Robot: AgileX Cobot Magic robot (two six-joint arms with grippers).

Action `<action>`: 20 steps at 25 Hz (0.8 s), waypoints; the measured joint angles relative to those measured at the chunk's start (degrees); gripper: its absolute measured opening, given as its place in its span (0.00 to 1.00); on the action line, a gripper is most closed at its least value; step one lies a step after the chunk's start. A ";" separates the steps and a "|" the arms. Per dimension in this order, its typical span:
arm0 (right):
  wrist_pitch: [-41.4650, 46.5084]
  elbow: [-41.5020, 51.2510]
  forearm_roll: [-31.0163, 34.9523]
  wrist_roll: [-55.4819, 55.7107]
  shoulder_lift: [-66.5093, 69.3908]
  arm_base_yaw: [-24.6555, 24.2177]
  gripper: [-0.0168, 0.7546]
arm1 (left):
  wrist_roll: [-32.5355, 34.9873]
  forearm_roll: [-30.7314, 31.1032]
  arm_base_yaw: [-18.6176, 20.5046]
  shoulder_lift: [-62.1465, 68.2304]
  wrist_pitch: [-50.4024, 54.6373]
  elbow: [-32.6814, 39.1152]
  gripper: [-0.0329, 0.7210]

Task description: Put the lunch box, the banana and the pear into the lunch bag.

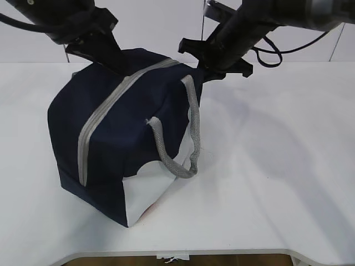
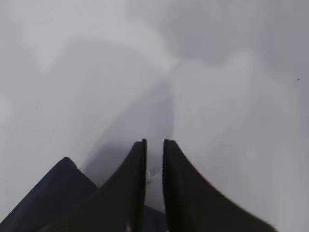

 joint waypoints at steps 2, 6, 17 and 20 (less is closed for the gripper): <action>0.00 -0.50 -1.04 0.00 0.00 -0.11 0.23 | 0.00 0.00 0.00 0.00 0.10 0.00 0.04; 0.78 -1.65 -2.30 -0.10 0.00 -0.11 0.41 | 0.00 0.12 0.00 0.00 0.22 0.00 0.04; 13.74 -5.83 -14.50 -2.42 -2.20 -0.11 0.56 | 0.00 0.31 0.00 0.38 0.14 -0.13 0.04; 21.11 -8.36 -18.17 -4.71 -2.41 -0.11 0.56 | 0.00 0.31 0.00 0.90 0.14 -0.25 0.04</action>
